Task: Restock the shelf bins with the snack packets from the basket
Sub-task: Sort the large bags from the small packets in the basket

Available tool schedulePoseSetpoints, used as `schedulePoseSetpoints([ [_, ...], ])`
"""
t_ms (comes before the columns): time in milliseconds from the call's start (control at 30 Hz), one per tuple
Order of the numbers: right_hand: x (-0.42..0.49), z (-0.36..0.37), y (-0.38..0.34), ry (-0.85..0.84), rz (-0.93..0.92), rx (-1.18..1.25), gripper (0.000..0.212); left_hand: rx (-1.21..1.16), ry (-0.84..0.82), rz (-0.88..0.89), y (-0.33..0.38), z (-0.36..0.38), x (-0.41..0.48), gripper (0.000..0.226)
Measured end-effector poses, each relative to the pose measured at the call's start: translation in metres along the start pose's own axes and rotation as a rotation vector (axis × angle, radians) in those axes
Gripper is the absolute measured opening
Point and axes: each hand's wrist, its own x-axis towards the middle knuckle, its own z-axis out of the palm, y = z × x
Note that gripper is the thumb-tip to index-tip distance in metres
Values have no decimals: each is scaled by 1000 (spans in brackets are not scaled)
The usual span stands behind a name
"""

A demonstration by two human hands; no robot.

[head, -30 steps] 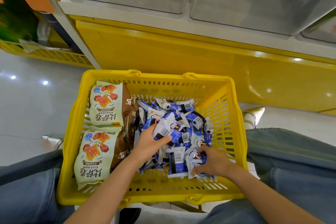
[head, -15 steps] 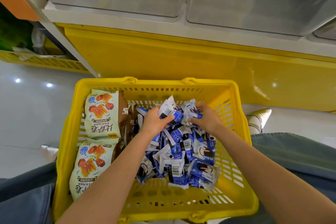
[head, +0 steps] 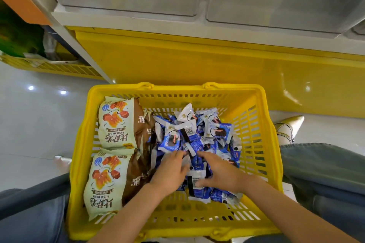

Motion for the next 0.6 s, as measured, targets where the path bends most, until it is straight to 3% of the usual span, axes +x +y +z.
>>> schedulePoseSetpoints([
  [67,4,12,-2,-55,-11,-83,105,8,-115,-17,-9,9,-4,51],
  [167,7,23,-5,-5,-19,-215,99,37,-127,-73,-14,11,-2,58],
  [267,5,23,-7,15,4,-292,90,35,-184,-104,-15,8,0,43],
  [400,-3,20,-3,14,72,-229,88,-273,-220,-142,-14,7,-7,29],
  [600,-25,1,6,44,137,-138,84,-369,-124,-158,-12,19,-6,34],
])
